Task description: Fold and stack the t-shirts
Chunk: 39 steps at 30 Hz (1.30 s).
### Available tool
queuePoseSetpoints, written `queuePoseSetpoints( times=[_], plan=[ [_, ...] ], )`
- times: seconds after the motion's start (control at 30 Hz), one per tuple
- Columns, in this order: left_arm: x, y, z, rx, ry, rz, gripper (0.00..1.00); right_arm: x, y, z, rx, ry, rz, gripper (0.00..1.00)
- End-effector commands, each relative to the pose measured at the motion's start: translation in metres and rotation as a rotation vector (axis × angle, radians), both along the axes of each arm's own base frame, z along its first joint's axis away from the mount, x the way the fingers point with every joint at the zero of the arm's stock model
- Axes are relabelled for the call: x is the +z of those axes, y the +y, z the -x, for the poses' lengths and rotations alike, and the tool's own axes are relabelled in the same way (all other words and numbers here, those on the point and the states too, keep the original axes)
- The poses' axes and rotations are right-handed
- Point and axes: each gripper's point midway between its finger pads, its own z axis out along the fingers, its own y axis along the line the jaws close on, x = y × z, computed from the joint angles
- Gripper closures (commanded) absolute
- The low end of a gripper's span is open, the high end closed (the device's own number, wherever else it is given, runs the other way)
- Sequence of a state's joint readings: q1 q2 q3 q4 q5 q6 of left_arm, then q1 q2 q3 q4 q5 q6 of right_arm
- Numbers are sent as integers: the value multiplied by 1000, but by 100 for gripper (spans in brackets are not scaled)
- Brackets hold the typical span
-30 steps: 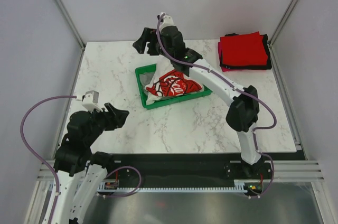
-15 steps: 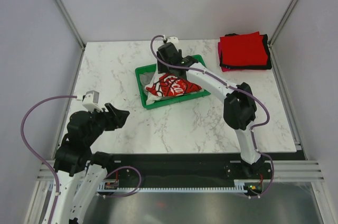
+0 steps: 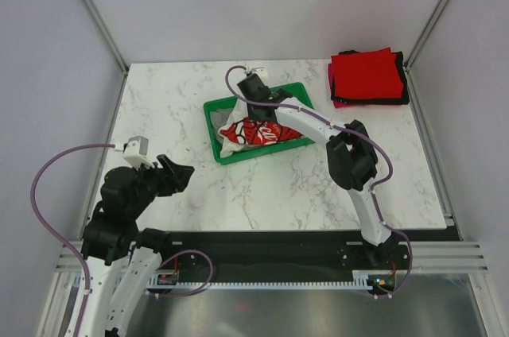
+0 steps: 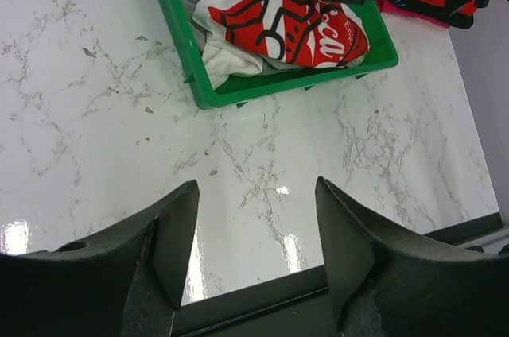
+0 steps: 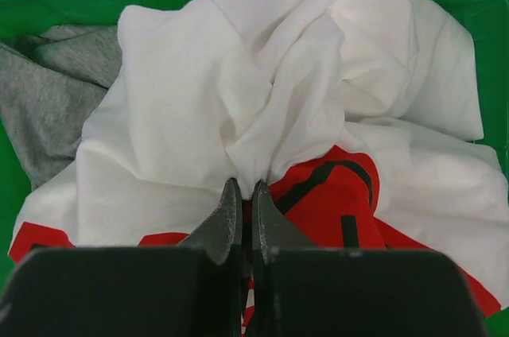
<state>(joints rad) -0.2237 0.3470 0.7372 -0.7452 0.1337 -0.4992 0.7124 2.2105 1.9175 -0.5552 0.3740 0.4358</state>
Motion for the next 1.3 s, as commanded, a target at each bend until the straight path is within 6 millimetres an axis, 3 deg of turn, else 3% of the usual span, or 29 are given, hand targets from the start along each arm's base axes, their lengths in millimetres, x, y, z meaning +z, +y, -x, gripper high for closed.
queuePoseSetpoints(
  times=[0.0, 0.1, 0.13, 0.2, 0.23, 0.3, 0.33, 0.37, 0.4, 0.47, 0.5, 0.53, 0.6, 0.63, 0.67, 0.7, 0.73, 0.8, 0.83, 0.87, 0.93, 1.0, 1.03, 1.07, 1.13, 1.27],
  plan=[
    [9, -1, -4, 0, -39, 16, 32, 9, 2, 2, 26, 2, -19, 100],
    [10, -1, -4, 3, -42, 16, 32, 55, 8, 2, 33, -72, -46, 100],
    [10, 0, -4, 3, -44, 16, 32, 82, 9, 5, 44, -119, -48, 100],
    [11, 0, -4, 5, -45, 17, 32, 130, 31, 18, 103, -201, -85, 100],
    [11, 0, -4, 7, -46, 15, 32, 173, 43, 27, 163, -273, -129, 100],
    [11, 1, -3, 11, -50, 17, 32, 223, 86, 57, 310, -366, -226, 100],
    [12, 2, -3, 14, -53, 17, 32, 265, 109, 82, 435, -419, -330, 100],
    [12, 2, -3, 15, -53, 17, 32, 288, 136, 113, 577, -455, -391, 100],
    [11, 2, -3, 15, -53, 17, 32, 328, 153, 131, 658, -548, -506, 100],
    [12, 2, -3, 19, -54, 18, 32, 369, 158, 158, 681, -631, -638, 100],
    [13, 3, -3, 18, -59, 18, 32, 401, 155, 160, 656, -724, -733, 100],
    [12, 3, -3, 18, -56, 17, 32, 397, 154, 159, 649, -729, -749, 100],
    [13, 2, -3, 17, -57, 19, 32, 421, 149, 154, 603, -831, -829, 100],
    [12, 3, -3, 19, -56, 18, 32, 410, 158, 146, 597, -821, -831, 94],
    [12, 3, -3, 18, -55, 17, 32, 408, 162, 139, 603, -813, -842, 93],
    [11, 2, -4, 19, -51, 17, 32, 390, 169, 132, 604, -753, -799, 94],
    [12, 3, -4, 18, -53, 16, 32, 380, 177, 124, 604, -729, -783, 78],
    [14, 4, -2, 23, -62, 18, 32, 349, 183, 114, 570, -642, -751, 39],
    [14, 4, -2, 27, -67, 18, 32, 327, 189, 108, 561, -589, -724, 5],
    [15, 5, -1, 29, -70, 18, 32, 311, 186, 97, 532, -553, -698, 2],
    [13, 4, -2, 27, -62, 19, 32, 261, 174, 78, 432, -434, -611, 2],
    [12, 3, -4, 21, -53, 15, 32, 230, 147, 55, 318, -382, -567, 2],
    [12, 3, -4, 22, -53, 17, 32, 209, 134, 53, 276, -338, -547, 2],
    [12, 3, -3, 21, -52, 15, 32, 201, 121, 47, 246, -330, -531, 2],
    [12, 3, -3, 22, -54, 17, 32, 179, 109, 55, 244, -285, -495, 2],
    [12, 4, -4, 27, -51, 16, 32, 132, 115, 90, 309, -130, -459, 6]
  ],
)
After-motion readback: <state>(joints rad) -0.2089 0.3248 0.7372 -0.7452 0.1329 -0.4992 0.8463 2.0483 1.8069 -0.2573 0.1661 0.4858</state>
